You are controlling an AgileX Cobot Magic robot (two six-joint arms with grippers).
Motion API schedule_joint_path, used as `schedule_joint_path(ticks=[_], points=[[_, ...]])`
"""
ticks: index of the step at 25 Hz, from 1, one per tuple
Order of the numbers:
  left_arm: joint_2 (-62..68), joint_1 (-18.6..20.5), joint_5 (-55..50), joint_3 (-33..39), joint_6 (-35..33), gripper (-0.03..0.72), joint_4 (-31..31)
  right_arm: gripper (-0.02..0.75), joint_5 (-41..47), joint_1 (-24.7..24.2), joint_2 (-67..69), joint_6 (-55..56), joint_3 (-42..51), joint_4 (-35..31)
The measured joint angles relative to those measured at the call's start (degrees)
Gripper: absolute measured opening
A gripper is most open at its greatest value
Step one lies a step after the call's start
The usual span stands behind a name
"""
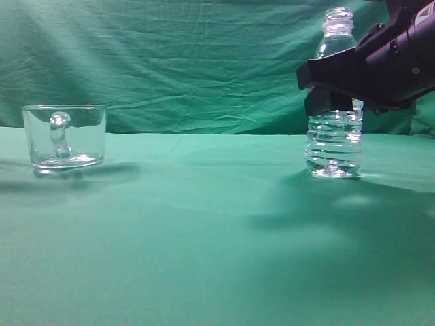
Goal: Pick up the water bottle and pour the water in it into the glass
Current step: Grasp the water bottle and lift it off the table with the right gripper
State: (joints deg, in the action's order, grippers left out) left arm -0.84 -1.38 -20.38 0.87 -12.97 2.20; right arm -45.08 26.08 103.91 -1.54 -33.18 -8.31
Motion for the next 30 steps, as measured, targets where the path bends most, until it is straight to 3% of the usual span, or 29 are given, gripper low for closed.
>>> schedule_joint_path(ticks=[6,14,30], points=[[0.0,0.0,0.0,0.0,0.0,0.0,0.0,0.367,3.9,0.0,-4.1,-0.2,0.0,9.5],[0.0,0.0,0.0,0.0,0.0,0.0,0.0,0.367,28.0,0.0,-6.8,0.8,-10.5,16.1],[0.0,0.0,0.0,0.0,0.0,0.0,0.0,0.367,42.8,8.4,0.8,0.5,-32.7,23.5]])
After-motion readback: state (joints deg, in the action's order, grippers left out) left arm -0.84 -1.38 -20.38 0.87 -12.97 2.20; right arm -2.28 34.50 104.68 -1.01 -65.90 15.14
